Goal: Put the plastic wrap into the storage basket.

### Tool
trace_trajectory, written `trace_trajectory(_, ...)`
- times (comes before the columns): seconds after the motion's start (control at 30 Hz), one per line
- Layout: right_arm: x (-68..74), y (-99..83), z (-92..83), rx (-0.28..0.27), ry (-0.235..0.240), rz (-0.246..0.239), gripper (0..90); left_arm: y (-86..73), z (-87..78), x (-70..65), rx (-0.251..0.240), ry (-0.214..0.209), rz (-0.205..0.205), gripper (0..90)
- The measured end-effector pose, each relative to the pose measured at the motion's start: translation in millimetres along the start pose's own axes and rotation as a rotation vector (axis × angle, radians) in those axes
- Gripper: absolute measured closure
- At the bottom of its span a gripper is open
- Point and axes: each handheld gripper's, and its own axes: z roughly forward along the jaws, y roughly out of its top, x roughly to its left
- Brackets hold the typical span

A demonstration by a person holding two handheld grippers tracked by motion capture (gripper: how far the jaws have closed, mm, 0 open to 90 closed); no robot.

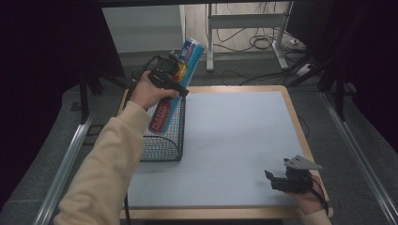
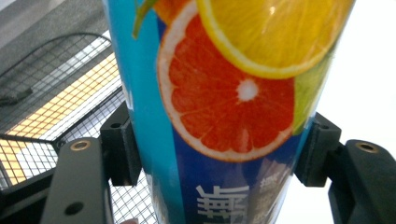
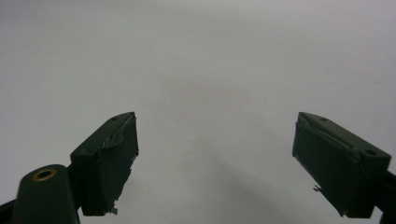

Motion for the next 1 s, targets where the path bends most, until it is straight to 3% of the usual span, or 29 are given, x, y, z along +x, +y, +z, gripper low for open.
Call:
trace_trajectory(0.5, -0.2, -0.5, 0.6, 0.005, -0.001, 0.001, 14.6, -17.3, 32.3, 26.4, 0.042, 0.045, -0.036, 32.0)
trace_trajectory(0.93, -1.4, -1.4, 1.1, 0.007, -0.003, 0.007, 14.6, -27.3, 67.6, 46.4, 0.098, 0.044, -0.092, 32.0)
trace_trajectory(1.0, -1.8, -1.6, 0.9, 0.008, -0.005, 0.005, 14.6, -28.3, 72.3, 49.4, 0.104, 0.05, -0.086, 32.0)
